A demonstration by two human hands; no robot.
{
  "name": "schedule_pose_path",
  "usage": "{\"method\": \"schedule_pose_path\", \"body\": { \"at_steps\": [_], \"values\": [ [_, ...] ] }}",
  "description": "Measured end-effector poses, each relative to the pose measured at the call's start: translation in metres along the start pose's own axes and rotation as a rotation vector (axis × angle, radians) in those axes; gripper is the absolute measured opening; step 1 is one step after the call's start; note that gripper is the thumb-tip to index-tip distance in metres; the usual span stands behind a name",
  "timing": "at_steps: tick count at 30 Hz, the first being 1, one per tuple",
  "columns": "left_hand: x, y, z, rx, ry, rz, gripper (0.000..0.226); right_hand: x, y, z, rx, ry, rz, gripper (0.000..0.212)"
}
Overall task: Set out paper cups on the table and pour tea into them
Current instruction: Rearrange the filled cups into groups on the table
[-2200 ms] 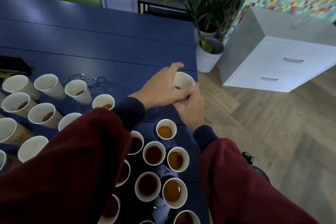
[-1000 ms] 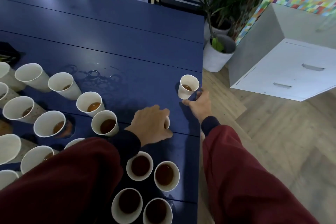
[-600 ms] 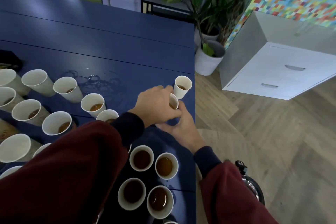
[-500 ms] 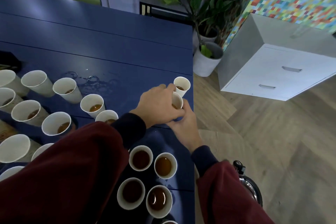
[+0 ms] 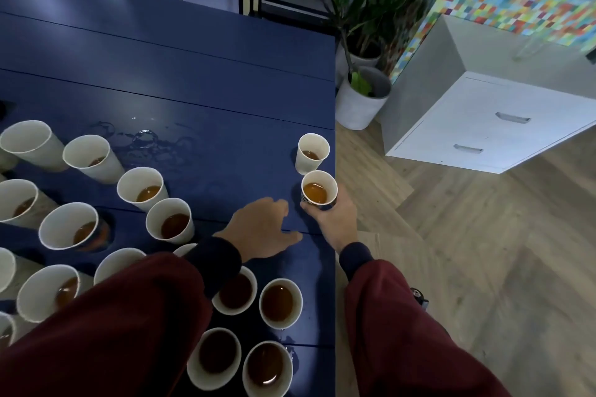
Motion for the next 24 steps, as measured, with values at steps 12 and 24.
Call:
{"method": "schedule_pose_path", "body": {
  "at_steps": [12,24],
  "values": [
    [-0.007,0.02,-0.016,-0.015,-0.052,-0.049,0.043,-0.016,0.024,0.012,0.062,0.05,-0.086,0.061],
    [0.055,0.053,0.036,-0.384,0.219,0.009,0.062,0.086,0.001,0.029,-0.168,0.23,-0.08,0.059]
  ]
}}
Point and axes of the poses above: each hand's wrist, its own x-axis away from the middle knuckle, its own y-axis out of the palm, z = x × y, the point moved 7 cm from there along -x, towards the middle knuckle, and after that the axes turned 15 degrees about -z, right-handed, at the moved point
